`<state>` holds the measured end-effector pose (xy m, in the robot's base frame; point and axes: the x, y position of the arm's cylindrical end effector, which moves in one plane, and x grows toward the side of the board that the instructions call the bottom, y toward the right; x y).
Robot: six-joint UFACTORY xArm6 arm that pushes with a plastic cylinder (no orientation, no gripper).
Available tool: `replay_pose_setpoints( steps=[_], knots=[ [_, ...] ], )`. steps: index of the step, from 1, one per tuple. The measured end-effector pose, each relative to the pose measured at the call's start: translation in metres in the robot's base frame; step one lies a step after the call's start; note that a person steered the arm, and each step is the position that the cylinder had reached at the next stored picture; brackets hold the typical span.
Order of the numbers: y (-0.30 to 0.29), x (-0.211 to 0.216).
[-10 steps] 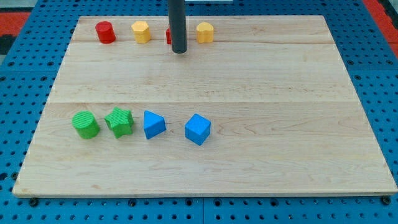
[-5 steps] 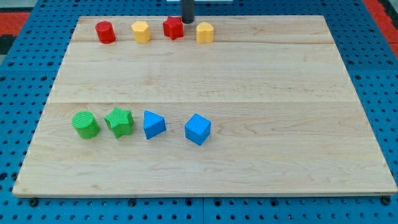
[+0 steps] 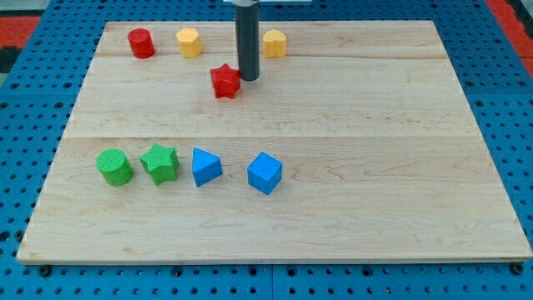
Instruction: Place the red star below the red circle
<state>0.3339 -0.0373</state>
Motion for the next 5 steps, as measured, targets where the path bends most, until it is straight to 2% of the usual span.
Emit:
replay_pose_setpoints(
  steps=[2, 3, 4, 5],
  knots=[
    [0.033, 0.028],
    [-0.016, 0.007],
    [-0.091, 0.004],
    [-0.101, 0.007]
  ],
)
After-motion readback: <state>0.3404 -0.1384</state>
